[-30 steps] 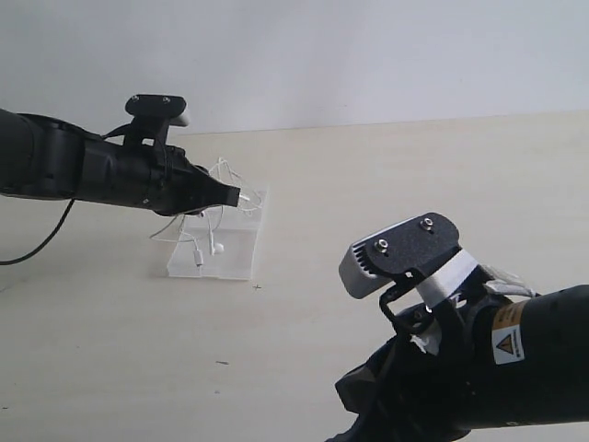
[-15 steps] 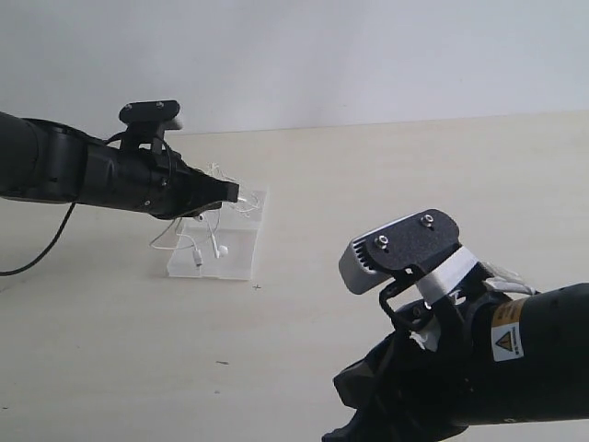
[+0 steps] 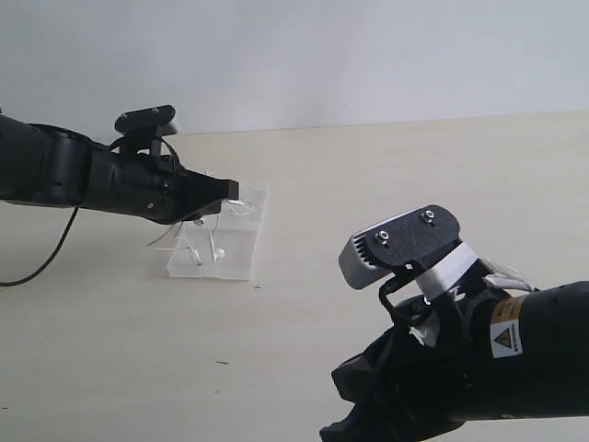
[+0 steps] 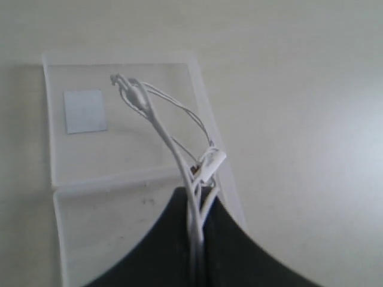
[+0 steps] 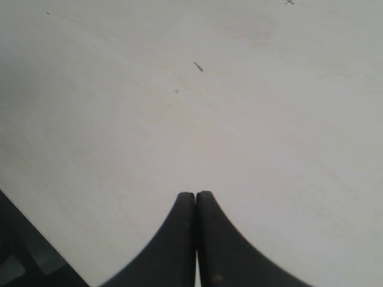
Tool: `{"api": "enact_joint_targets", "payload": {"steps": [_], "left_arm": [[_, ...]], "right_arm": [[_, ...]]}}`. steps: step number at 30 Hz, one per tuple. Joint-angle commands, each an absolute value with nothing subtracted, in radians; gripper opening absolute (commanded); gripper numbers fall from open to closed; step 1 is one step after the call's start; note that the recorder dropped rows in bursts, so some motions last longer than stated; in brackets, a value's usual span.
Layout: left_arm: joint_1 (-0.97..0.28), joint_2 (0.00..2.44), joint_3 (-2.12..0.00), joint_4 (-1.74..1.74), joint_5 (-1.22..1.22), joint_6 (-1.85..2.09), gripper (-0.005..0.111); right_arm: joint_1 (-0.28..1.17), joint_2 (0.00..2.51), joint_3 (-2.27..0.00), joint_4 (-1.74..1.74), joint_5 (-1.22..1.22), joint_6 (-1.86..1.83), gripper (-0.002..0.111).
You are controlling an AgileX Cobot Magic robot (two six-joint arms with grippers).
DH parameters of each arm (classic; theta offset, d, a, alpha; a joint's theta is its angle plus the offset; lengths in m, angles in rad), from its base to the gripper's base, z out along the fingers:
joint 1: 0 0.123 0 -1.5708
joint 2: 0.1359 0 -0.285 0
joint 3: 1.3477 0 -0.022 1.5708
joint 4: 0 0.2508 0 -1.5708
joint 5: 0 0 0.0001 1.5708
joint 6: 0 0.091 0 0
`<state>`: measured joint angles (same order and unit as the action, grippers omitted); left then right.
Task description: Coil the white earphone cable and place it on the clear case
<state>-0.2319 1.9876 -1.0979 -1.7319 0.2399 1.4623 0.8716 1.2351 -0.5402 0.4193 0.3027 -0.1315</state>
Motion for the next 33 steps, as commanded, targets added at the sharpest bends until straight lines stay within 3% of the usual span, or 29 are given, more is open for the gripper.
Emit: {"api": "enact_joint_targets", "payload": {"steps": [1,27,33], "left_arm": [[-0.231,2.006,-1.106,-1.744,0.248,1.455,0.000],[-0.231,2.058,-1.154,-1.744,0.306,1.457,0.001],[-0.231,2.058,-1.154,-1.744,0.306,1.457,0.034]], "right_arm": [[0.873,1.230,-0.536,0.420,0.289,-0.131,0.000],[0.873,1.230,-0.536,0.435,0.289,-0.131,0.000],[0.873,1.230,-0.536,0.435,0.291,-0.131,0.000]]}}
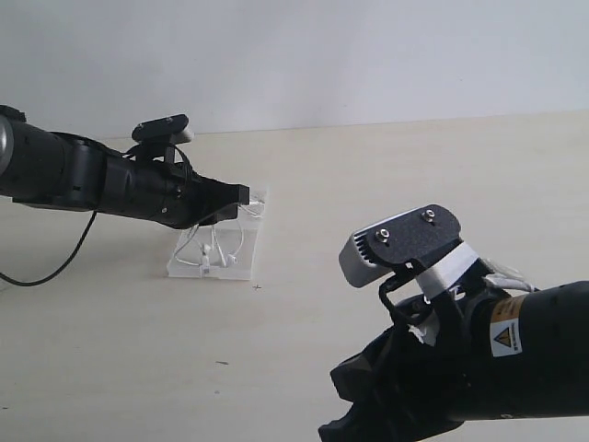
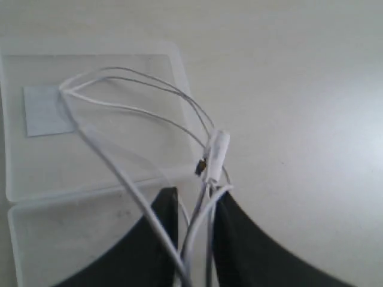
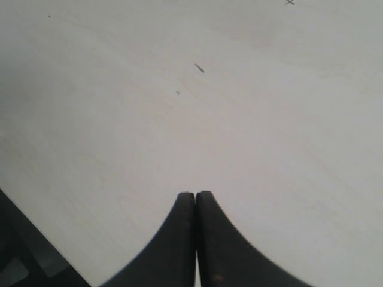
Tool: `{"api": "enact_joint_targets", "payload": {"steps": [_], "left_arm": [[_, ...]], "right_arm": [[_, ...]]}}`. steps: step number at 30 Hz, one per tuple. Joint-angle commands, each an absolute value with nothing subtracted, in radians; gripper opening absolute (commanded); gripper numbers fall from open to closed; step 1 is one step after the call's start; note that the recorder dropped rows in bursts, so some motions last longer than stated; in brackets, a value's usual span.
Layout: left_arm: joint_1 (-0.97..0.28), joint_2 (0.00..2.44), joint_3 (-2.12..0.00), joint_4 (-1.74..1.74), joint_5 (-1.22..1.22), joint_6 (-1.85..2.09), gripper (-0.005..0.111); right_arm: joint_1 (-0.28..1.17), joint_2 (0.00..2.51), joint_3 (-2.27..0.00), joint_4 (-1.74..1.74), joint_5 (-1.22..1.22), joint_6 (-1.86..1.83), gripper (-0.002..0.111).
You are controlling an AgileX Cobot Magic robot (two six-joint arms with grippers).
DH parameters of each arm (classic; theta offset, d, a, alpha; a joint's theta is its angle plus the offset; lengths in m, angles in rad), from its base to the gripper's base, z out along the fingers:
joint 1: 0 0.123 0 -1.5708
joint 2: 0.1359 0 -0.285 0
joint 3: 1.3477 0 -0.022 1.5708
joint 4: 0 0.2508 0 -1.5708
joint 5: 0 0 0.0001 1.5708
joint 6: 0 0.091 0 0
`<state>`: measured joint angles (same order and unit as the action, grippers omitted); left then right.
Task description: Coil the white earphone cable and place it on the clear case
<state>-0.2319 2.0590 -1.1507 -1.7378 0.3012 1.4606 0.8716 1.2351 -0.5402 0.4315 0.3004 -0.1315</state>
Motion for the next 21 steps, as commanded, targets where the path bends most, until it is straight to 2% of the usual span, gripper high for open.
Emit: {"api": "enact_joint_targets", "payload": {"steps": [1,9,11,15,21], "left_arm": [[-0.231,2.058,-1.154,-1.744,0.306,1.457,0.036],[-0.231,2.058,-1.154,-1.744,0.312,1.457,0.037],[-0.231,2.058,-1.154,-1.744,0.312,1.457,0.043],[-0.231,2.058,-1.154,-1.744,0.309,1.457,0.063],[-0.231,2.058,-1.154,-1.697,0.277,1.453,0.062]], "right_arm": [[0.873,1.230,-0.536,0.435,0.291,-0.131,0.000],[0.873,1.230,-0.536,0.435,0.289,-0.131,0.000],[0.873,1.230,-0.536,0.435,0.289,-0.131,0.000],[0.873,1.230,-0.536,0.435,0.289,-0.131,0.000],[0.873,1.230,-0.536,0.439,0.287,-0.131,0.000]]}}
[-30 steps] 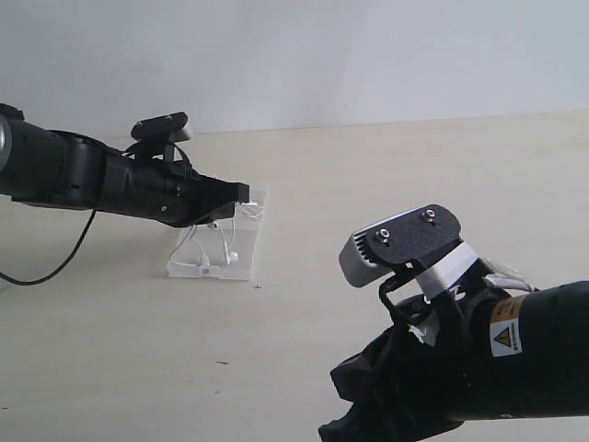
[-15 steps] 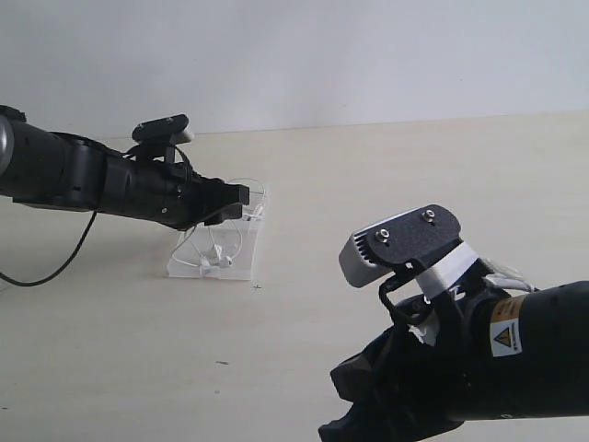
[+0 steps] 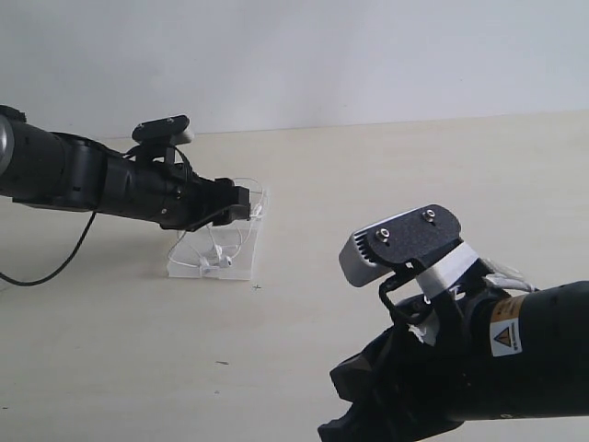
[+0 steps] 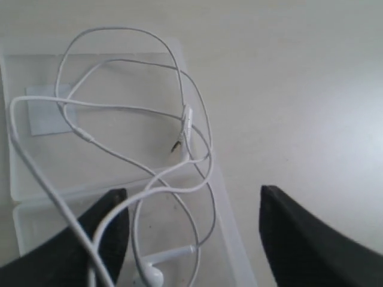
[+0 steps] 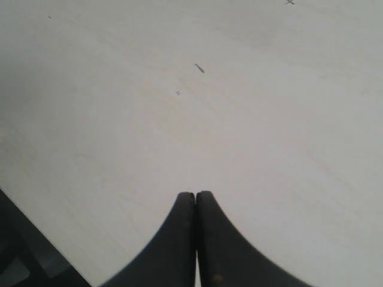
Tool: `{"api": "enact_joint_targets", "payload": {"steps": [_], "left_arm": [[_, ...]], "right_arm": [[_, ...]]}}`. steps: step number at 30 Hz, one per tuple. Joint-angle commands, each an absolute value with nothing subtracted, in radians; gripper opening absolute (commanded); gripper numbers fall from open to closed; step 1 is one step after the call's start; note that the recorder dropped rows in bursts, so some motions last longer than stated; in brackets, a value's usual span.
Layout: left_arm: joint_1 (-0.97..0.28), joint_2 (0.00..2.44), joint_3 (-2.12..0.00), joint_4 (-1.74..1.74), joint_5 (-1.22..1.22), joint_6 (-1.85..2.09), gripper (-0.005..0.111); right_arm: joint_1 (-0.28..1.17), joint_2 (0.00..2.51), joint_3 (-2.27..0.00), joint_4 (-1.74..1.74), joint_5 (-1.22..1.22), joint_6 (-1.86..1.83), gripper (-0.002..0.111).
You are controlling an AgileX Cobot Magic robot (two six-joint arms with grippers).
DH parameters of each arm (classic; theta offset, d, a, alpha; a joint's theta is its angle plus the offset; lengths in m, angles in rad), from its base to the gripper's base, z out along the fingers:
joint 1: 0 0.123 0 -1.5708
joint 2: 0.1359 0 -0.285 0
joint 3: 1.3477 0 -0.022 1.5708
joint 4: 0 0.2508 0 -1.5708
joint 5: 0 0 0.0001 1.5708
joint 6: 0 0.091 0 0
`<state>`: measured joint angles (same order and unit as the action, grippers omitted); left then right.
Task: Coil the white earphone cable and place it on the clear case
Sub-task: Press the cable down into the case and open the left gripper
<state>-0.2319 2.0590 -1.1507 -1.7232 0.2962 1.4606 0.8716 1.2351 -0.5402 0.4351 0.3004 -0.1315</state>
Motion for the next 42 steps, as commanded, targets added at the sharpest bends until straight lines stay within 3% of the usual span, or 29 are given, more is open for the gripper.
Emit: {"api": "enact_joint_targets", "payload": {"steps": [1,35,42], "left_arm": [[-0.231,2.058,-1.154,-1.695,0.277,1.453,0.062],[-0.228,2.046,-1.136,-1.467,0.121,1.429,0.062],[-0.220,2.019,-1.113,-1.464,0.118,1.395,0.072]], "right_arm": [[0.873,1.230,-0.536,0.439,0.285,-0.131,0.000],[0.873,1.230,-0.536,0.439,0.297,-0.138,0.000],[0.873,1.230,-0.536,0.439,0.297,-0.138,0.000]]}}
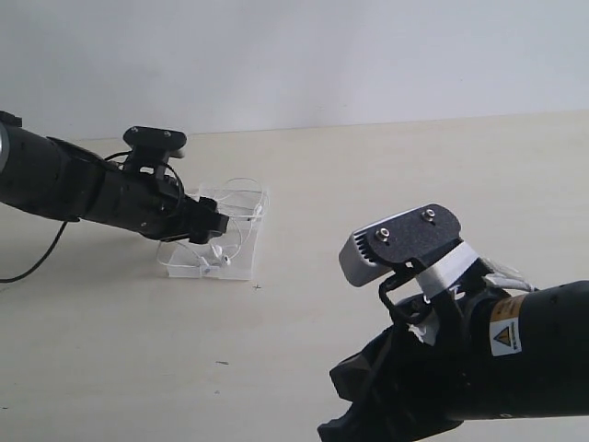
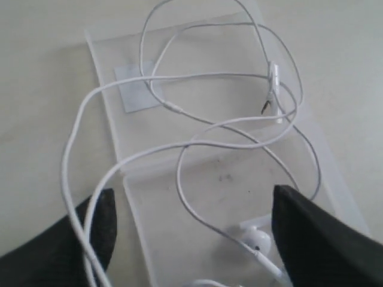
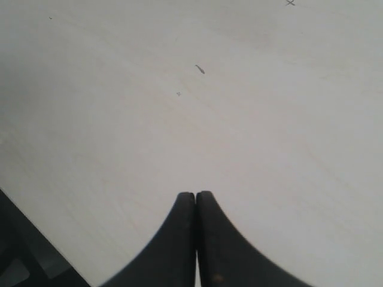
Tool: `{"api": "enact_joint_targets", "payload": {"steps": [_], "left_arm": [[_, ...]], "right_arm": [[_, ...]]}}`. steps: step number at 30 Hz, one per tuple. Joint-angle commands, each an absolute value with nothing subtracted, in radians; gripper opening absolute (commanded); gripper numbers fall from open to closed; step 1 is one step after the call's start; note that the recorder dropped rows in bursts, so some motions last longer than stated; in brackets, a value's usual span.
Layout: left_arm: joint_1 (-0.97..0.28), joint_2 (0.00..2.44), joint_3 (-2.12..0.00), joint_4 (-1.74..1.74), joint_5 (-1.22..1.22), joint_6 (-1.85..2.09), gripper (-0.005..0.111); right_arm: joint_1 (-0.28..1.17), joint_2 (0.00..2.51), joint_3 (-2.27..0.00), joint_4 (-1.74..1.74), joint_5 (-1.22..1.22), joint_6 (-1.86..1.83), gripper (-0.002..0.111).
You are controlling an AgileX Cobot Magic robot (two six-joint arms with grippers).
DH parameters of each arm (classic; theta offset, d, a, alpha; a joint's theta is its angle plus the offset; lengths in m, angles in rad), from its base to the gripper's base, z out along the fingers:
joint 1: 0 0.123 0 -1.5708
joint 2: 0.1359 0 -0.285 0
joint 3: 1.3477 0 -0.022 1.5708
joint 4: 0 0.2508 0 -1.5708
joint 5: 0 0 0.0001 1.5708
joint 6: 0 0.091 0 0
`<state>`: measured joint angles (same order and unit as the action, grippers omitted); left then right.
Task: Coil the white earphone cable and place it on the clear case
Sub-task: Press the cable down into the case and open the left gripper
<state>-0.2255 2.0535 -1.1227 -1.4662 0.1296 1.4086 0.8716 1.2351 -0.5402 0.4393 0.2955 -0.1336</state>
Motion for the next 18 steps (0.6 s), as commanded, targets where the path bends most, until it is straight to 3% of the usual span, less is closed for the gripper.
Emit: {"api": "enact_joint_targets", "payload": {"steps": [1,18], "left_arm": [[-0.220,2.010,-1.113,-1.455,0.118,1.395,0.072],[-0.213,1.981,-1.065,-1.373,0.040,1.382,0.072]], "right_arm": [[0.873,1.230,-0.536,0.439,0.295,-0.138,0.000],[0.873,1.230,-0.536,0.442,0.292,-0.136,0.000]]}}
